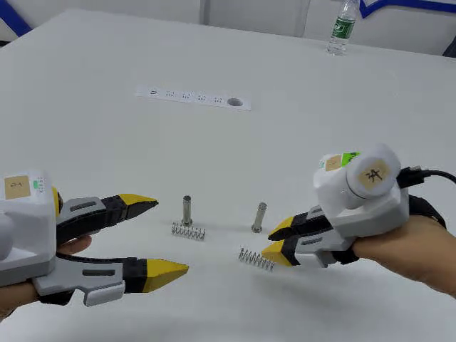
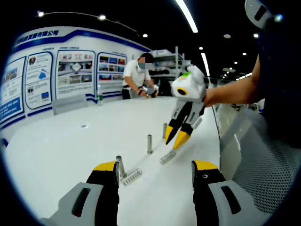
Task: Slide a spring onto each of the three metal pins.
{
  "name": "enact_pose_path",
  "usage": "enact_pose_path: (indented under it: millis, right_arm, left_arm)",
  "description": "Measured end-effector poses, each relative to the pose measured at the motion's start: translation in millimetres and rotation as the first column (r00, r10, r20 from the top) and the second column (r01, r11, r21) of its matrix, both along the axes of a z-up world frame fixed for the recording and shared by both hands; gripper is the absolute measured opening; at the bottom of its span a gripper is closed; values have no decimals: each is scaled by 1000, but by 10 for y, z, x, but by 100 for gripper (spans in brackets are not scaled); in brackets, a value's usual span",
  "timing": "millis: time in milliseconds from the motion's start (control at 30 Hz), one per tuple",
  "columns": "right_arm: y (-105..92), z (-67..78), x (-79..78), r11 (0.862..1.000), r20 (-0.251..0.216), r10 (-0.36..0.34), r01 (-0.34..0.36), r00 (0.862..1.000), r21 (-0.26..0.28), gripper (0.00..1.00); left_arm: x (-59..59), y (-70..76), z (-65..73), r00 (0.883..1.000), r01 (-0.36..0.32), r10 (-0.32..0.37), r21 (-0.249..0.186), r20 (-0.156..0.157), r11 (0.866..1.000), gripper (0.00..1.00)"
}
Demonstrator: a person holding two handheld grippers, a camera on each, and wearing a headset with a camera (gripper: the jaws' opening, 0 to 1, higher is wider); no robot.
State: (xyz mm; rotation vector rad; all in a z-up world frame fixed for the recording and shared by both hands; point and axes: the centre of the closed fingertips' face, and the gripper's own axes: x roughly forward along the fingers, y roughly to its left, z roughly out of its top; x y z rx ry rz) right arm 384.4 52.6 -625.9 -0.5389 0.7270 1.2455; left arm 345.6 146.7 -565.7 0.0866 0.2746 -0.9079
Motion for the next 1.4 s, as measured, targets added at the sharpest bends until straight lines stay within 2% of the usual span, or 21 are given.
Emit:
enact_pose_path:
  millis: [233,633,1200,1400]
  right_arm:
    - [139,-157,-9,999,-14,31,-32,999,-43,16]
    - [176,-375,3,988,-17,59,-61,998,-139,16]
    - [195,-405,9,983,-21,81,-84,996,-163,12]
    - [214,-282,9,990,-9,67,-67,998,-123,12]
  left_arm:
    - [1,5,-6,1000,0,0,0,-1,1000,64]
    - [-8,4,-26,1000,0,0,-3,-4,1000,64]
    - [-24,-12,-30,1000,0,0,-4,-6,1000,63]
    - [-27,-45,-28,1000,8,-8,-4,-7,1000,63]
